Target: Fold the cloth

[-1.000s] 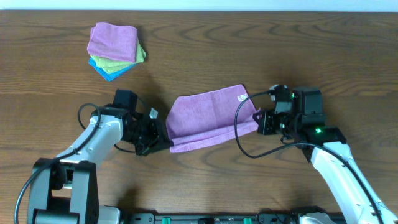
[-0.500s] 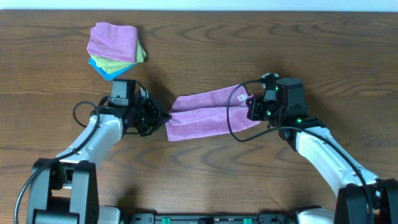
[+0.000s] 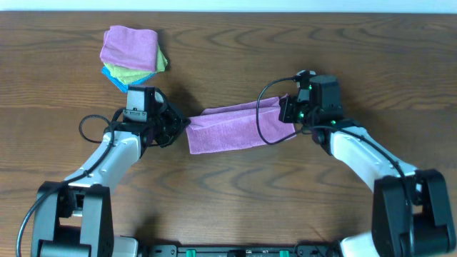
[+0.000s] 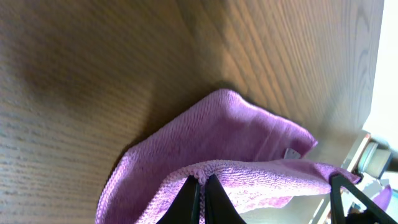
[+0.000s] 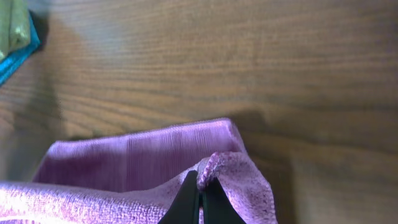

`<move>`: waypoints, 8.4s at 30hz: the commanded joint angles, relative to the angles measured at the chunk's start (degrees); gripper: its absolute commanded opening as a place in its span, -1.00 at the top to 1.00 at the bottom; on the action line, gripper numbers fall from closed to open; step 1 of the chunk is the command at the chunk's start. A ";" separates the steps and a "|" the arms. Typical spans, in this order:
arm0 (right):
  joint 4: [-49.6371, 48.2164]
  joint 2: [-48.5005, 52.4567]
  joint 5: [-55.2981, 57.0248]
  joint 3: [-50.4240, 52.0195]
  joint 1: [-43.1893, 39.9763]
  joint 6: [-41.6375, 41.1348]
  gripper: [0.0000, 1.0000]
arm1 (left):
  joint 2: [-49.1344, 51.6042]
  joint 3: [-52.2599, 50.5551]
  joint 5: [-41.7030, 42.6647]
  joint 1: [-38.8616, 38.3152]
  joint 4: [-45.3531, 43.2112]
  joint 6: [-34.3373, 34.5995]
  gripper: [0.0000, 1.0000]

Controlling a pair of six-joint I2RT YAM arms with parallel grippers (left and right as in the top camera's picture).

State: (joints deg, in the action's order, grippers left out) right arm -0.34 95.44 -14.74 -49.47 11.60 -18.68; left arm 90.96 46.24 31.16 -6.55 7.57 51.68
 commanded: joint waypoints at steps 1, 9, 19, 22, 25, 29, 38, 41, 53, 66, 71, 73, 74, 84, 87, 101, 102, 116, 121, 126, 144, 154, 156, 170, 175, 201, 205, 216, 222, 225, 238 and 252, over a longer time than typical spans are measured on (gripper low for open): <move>-0.17 1.92 1.27 -2.47 0.28 0.31 0.97 | -0.63 0.90 -4.76 0.24 -0.46 0.85 0.88; -0.28 3.28 2.93 -3.41 0.44 0.98 0.98 | 1.20 0.90 -9.07 0.24 -2.19 0.59 0.89; -0.59 6.91 4.74 -3.41 0.48 1.62 0.97 | 6.05 0.90 -9.31 0.22 -5.55 -0.96 0.89; -0.96 7.82 5.90 -3.41 0.50 2.23 0.98 | 6.27 0.90 -10.45 0.22 -5.20 -2.25 0.89; -1.22 8.00 5.95 -3.41 0.48 2.23 0.97 | 6.27 0.90 -11.28 0.13 -4.70 -3.72 0.89; -1.18 7.96 4.90 -3.41 0.50 2.21 0.55 | 6.25 0.90 -11.80 0.20 -4.55 -3.96 0.89; 1.92 4.35 2.27 -3.41 0.48 0.87 -0.35 | 2.71 1.70 -7.19 0.22 -4.46 -6.08 0.89; 4.98 0.52 2.27 -3.41 0.44 -0.31 -0.80 | -0.50 3.30 -7.13 0.20 -2.86 -6.34 0.83; 21.29 -12.85 -0.42 -3.32 -0.96 -15.06 -0.99 | -1.51 9.01 -8.83 -4.92 5.07 -8.00 0.67; 8.41 -12.83 -11.93 12.37 -5.60 -22.75 -0.99 | 12.85 9.01 -10.80 -10.05 4.13 -12.15 0.86; 1.68 -12.83 -12.26 17.73 -5.57 -26.51 -0.99 | 14.69 9.01 -10.84 -10.05 4.11 -12.55 0.88; -0.31 -12.83 -12.09 19.37 -5.57 -26.80 -0.99 | 14.78 9.01 -11.74 -10.05 4.15 -12.52 0.88; -0.81 -12.83 -11.34 20.11 -5.57 -27.41 -0.99 | 14.78 9.01 -12.13 -10.05 4.09 -12.52 0.88; -8.20 -8.37 -6.34 21.11 -3.52 -30.40 -0.99 | 14.78 9.01 -12.31 -10.03 3.98 -12.52 0.88; -13.09 -4.26 -6.23 21.11 -2.38 -32.35 -0.97 | 14.78 9.01 -12.28 -10.03 4.00 -12.52 0.88; -34.53 9.51 2.78 21.07 3.08 -36.04 0.46 | 14.78 9.01 -12.11 -9.99 4.79 -12.57 0.89; -35.93 9.51 2.73 21.07 3.06 -34.27 0.60 | 14.78 9.01 -12.07 -9.99 4.87 -12.57 0.89; -42.82 -0.72 -5.22 20.52 3.39 -26.97 0.97 | 14.75 9.03 -12.09 -9.97 5.86 -12.50 0.89; -41.18 -4.28 -5.22 20.41 5.62 -26.43 0.98 | 14.75 9.03 -12.09 -9.97 5.86 -12.50 0.89; -38.86 -4.52 -4.98 18.88 10.99 -24.90 0.97 | 14.75 9.07 -12.07 -9.97 5.84 -12.50 0.89; -25.55 -3.82 1.11 8.68 23.37 -18.93 0.97 | 14.23 9.92 -12.04 -9.51 5.92 -12.98 0.89; -25.53 1.38 1.01 5.62 26.29 -18.93 0.97 | 14.23 9.92 -11.61 -9.49 6.12 -14.05 0.89; -25.53 2.05 1.03 5.44 26.75 -18.93 0.97 | 14.12 10.03 -11.58 -9.25 7.06 -14.03 0.89; -24.48 3.17 1.33 5.44 26.80 -17.44 0.97 | 2.47 11.06 -11.67 -3.13 12.70 -17.49 0.89; -24.50 3.17 1.90 5.31 27.89 -16.57 0.97 | -0.57 11.06 -12.13 -1.46 14.14 -19.17 0.88; -20.85 11.56 2.69 -3.74 34.25 -10.80 0.63 | -0.76 12.39 -16.55 8.13 20.50 -23.30 0.89; -20.94 11.54 0.15 -3.78 34.25 -10.84 0.49 | -0.76 13.27 -16.55 10.36 20.94 -23.76 0.89; -20.85 11.54 -5.25 -3.78 38.64 -11.19 0.14 | -0.76 14.12 -16.61 11.34 20.94 -24.09 0.89; -20.41 11.54 -5.20 -3.78 41.03 -11.26 0.06 | -0.76 15.47 -16.55 12.61 21.44 -24.30 0.88; -20.41 10.99 -4.37 -3.78 40.06 -11.23 0.03 | -0.76 16.81 -16.57 13.03 22.88 -25.40 0.78; -15.76 0.26 -3.45 -3.78 30.73 -9.90 -0.98 | -0.79 24.96 -13.77 13.03 32.33 -27.91 -0.94; 36.52 -31.21 9.05 -2.84 13.99 3.80 -0.99 | -0.76 24.94 3.30 12.94 38.58 -35.26 -0.91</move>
State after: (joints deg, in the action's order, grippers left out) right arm 32.42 69.19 -10.00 -52.84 27.94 -18.63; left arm 90.96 70.08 28.71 6.22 44.91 21.78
